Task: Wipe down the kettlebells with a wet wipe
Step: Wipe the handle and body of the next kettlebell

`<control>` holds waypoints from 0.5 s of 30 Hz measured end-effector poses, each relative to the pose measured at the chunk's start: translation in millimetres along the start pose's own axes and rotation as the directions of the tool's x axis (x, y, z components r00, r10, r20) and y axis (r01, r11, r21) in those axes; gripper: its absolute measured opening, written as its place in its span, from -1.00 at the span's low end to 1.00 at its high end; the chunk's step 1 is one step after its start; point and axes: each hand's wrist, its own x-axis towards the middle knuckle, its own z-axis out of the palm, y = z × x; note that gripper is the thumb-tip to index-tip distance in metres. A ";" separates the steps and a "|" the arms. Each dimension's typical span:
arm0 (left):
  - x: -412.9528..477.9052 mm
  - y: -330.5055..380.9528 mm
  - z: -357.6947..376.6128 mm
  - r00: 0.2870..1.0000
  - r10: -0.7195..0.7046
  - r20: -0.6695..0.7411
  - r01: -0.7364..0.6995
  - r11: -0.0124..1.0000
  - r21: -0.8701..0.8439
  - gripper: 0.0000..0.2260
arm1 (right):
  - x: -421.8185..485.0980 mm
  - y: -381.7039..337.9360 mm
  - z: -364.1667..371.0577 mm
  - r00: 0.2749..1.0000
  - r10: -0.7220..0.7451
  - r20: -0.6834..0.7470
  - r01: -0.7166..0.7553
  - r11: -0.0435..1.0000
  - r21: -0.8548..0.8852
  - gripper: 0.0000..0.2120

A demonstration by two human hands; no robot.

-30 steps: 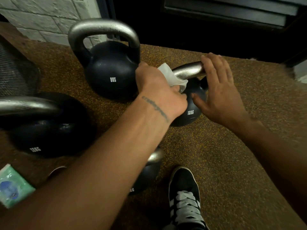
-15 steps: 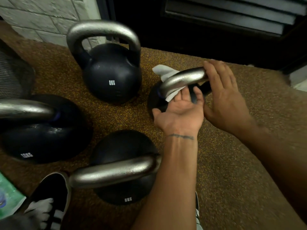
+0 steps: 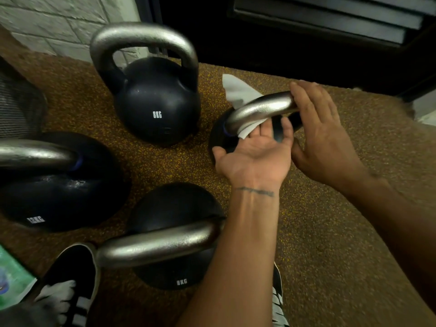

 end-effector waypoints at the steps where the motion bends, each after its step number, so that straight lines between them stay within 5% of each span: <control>1: -4.3 0.3 -2.5 1.000 -0.009 0.002 0.009 1.000 0.007 -0.19 | -0.3 0.5 -0.2 1.000 -0.002 0.007 0.002 1.000 0.003 -0.40; 15: -11.5 -5.0 -2.7 0.998 0.041 -0.057 -0.037 0.997 0.071 -0.22 | -0.7 2.6 -3.2 0.999 0.015 0.052 -0.015 1.000 0.008 -0.33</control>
